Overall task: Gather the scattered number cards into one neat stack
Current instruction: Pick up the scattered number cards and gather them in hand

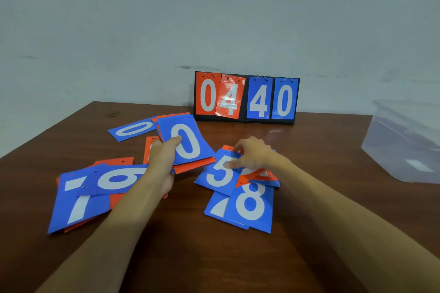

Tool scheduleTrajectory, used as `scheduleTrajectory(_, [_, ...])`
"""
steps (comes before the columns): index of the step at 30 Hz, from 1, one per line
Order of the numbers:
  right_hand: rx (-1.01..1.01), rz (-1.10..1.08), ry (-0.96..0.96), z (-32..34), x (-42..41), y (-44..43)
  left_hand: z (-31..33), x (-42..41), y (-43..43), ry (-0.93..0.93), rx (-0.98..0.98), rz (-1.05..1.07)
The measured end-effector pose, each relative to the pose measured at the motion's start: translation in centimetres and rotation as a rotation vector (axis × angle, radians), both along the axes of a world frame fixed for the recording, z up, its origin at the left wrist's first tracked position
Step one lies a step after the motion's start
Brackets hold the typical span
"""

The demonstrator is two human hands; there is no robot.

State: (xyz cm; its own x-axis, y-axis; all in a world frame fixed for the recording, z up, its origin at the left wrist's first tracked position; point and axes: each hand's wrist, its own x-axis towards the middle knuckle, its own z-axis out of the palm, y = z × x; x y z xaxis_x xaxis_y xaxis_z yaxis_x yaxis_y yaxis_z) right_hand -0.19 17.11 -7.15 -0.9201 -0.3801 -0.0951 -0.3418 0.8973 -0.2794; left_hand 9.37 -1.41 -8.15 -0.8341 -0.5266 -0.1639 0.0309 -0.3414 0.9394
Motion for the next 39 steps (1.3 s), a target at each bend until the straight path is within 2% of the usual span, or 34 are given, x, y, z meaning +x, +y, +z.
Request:
scheduleTrajectory(4, [-0.102, -0.087, 0.046, -0.3, 0.0, 0.3, 0.0, 0.0, 0.1, -0.013, 0.012, 0.003])
scheduleTrajectory(6, [-0.277, -0.095, 0.069, -0.2, -0.2, 0.9, 0.1, 0.1, 0.2, -0.012, 0.004, 0.005])
scheduleTrajectory(9, [-0.647, -0.100, 0.022, 0.7, 0.2, 2.3, 0.1, 0.2, 0.2, -0.018, -0.025, 0.008])
scheduleTrajectory(11, [-0.796, -0.111, -0.005, 1.7, 0.6, 3.2, 0.1, 0.2, 0.2, -0.036, -0.074, 0.002])
scheduleTrajectory(18, [-0.899, 0.034, 0.004, 3.3, 1.4, 2.5, 0.5, 0.7, 1.5, -0.079, -0.106, -0.155])
scheduleTrajectory(23, [-0.823, 0.077, 0.108, 3.0, 1.5, -1.0, 0.4, 1.0, 2.3, -0.065, -0.152, -0.260])
scheduleTrajectory(26, [-0.792, -0.007, 0.142, 2.5, 1.1, -1.1, 0.1, 0.8, 2.4, -0.073, -0.180, -0.244])
scheduleTrajectory(28, [-0.647, -0.098, 0.157, 1.7, 0.5, 0.4, 0.0, 0.8, 2.4, -0.072, -0.147, -0.211])
scheduleTrajectory(32, [-0.143, -0.263, 0.106, -0.3, 0.1, 4.8, 0.0, 0.6, 2.6, -0.056, -0.107, -0.138])
scheduleTrajectory(34, [0.002, -0.275, 0.055, -1.0, 0.7, 6.3, 0.1, 0.6, 3.0, -0.049, -0.114, -0.118])
scheduleTrajectory(39, [-0.115, -0.285, 0.003, -1.4, 0.6, 7.6, 0.6, 0.1, 4.3, -0.034, -0.168, -0.132])
